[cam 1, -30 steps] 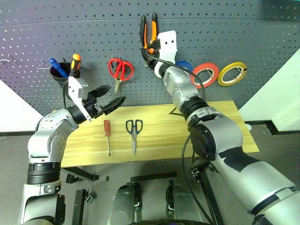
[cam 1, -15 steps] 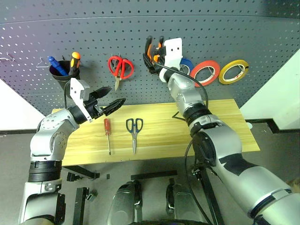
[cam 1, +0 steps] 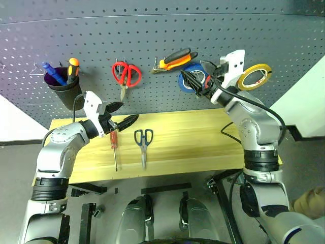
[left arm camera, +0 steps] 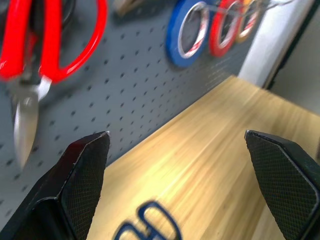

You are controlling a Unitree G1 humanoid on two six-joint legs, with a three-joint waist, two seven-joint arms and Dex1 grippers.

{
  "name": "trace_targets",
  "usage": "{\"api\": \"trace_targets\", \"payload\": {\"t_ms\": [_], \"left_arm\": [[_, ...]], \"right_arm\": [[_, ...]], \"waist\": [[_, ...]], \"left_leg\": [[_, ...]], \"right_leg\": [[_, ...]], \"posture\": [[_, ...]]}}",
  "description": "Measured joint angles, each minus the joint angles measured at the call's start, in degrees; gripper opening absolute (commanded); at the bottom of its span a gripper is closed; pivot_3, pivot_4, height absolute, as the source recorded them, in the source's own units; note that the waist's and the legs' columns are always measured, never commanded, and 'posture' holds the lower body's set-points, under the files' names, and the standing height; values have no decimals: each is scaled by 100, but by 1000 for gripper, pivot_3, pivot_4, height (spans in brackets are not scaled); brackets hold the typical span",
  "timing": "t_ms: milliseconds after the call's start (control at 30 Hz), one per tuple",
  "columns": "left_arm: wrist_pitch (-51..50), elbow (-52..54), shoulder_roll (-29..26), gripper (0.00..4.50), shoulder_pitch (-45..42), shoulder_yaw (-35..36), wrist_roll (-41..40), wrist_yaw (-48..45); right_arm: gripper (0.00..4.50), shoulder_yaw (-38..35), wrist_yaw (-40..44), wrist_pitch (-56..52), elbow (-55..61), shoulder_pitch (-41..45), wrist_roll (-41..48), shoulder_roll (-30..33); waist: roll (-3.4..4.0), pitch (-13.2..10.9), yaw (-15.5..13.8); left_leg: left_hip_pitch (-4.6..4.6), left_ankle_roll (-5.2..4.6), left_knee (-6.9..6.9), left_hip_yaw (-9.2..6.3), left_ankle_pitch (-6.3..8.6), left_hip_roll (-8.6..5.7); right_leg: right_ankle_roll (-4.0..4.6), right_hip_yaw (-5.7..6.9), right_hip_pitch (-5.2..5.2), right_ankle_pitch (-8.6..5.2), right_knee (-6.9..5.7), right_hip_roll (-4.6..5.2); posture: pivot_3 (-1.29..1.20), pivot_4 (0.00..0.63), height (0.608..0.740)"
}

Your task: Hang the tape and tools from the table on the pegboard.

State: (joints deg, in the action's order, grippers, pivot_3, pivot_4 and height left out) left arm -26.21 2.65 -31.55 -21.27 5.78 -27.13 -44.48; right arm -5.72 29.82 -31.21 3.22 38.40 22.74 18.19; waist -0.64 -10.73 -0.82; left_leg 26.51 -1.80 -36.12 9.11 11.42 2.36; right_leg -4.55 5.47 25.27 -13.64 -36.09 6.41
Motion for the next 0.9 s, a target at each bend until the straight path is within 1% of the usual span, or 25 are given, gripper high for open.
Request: {"api": "trace_targets", "payload": {"t_ms": [100, 200, 300, 400, 467, 567, 633, 733, 767, 900], "left_arm": [[-105, 14, 41, 4500, 10, -127, 78, 69], [-271, 21, 155, 4500, 24, -399, 231, 207], [-379, 7, 329, 4500, 5, -569, 302, 315], [-505, -12, 357, 4500, -37, -686, 394, 406], [-681, -105, 388, 4500, -45, -831, 624, 638], [-1071, -359, 625, 4500, -55, -1172, 1088, 1183], [-1369, -478, 744, 4500, -124, -1402, 1336, 1473], [-1808, -543, 904, 4500, -252, -1528, 1587, 1843], [-1929, -543, 979, 4500, -288, -1553, 1638, 1936], [-2560, -691, 1321, 4500, -395, -1562, 1800, 2437]], "right_arm": [[4465, 178, 344, -230, 231, -330, 89, 270], [4465, 509, 807, -405, 446, -753, 124, 597], [4465, 627, 952, -491, 445, -806, 121, 615], [4465, 768, 1206, -579, 488, -895, 110, 903], [4465, 956, 1507, -709, 562, -1115, 119, 1129], [4465, 1261, 1917, -779, 491, -1269, 109, 1268], [4465, 1388, 2228, -663, 260, -1219, 88, 1358], [4465, 1554, 2689, -237, -561, -902, -148, 1454], [4465, 1627, 2778, -70, -890, -740, -276, 1457], [4465, 1870, 2948, 587, -1994, -269, -780, 1378]], "waist": [[-2, 2, -14], [-3, 2, -21], [-4, 3, 7], [-6, 4, -5], [-6, 4, -24], [-9, 1, -27], [-13, -3, -21], [-13, -16, -1], [-14, -27, 1], [-22, -54, -5]], "left_leg": [[0, -17, -11, -3, 26, 0], [0, -22, -15, -4, 28, -2], [-1, -19, -16, -4, 13, 1], [-4, -9, -15, -6, 5, 2], [-4, -13, -18, -8, 7, 1], [1, -35, -38, -8, 19, 0], [0, -67, -54, -10, 39, 3], [-3, -76, -90, -14, 53, 13], [-3, -68, -95, -16, 58, 14], [-2, -67, -99, -20, 58, 14]], "right_leg": [[0, 1, -8, 1, 3, 4], [0, 1, -10, 1, 2, 8], [0, 1, -9, 2, -1, 3], [1, 3, -12, 2, -3, 0], [0, 5, -16, 1, -2, 2], [-2, 5, -18, 2, -3, 4], [-5, 6, -26, 4, -5, 3], [2, 9, -41, 2, -7, 0], [16, 8, -41, -1, -6, 4], [20, 7, -40, 1, -7, 23]], "posture": [[131, 125, 740], [128, 124, 740], [127, 123, 740], [123, 131, 740], [121, 143, 740], [116, 162, 740], [114, 172, 740], [118, 196, 740], [120, 201, 740], [126, 227, 740]]}}
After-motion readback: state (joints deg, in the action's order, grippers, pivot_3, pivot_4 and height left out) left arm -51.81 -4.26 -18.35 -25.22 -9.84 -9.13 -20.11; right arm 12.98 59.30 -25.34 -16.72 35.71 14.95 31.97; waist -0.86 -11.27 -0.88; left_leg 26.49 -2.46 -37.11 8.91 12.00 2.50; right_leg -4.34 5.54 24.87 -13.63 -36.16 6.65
